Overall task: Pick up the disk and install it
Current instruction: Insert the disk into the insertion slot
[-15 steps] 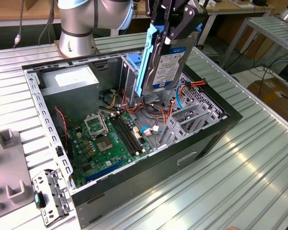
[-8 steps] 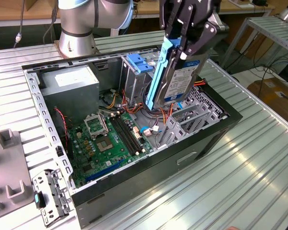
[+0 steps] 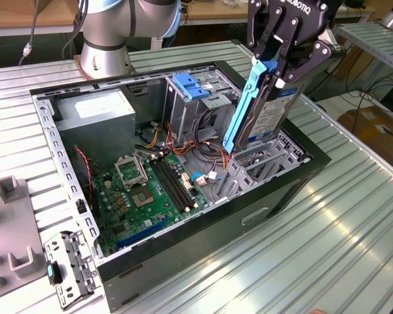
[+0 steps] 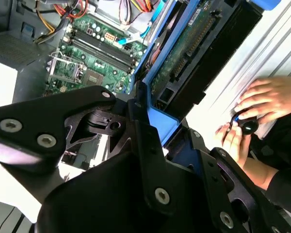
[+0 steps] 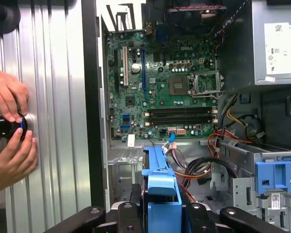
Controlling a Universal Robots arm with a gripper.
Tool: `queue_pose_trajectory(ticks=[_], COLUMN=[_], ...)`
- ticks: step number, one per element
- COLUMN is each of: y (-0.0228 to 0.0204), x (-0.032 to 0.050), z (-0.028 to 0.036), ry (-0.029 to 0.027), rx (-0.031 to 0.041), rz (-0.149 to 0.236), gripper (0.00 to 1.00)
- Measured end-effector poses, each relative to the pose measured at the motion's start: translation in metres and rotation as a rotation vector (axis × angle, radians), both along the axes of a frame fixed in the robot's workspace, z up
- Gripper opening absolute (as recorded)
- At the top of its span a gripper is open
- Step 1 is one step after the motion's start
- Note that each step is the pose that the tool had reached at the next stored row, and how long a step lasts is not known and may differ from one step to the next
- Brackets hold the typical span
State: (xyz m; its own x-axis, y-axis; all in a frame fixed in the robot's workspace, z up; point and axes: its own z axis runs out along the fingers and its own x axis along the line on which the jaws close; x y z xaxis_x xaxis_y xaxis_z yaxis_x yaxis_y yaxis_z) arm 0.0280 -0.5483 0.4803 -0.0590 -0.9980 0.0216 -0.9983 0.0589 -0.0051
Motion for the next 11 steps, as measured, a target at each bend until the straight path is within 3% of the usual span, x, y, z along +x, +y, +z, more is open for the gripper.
queue_pose_trajectory(ticks=[11], y=[-0.0001], x=[0.0010], z=[-0.0001], ry=[0.0000], rx=[0.0000], rz=[0.000], gripper=[0.37])
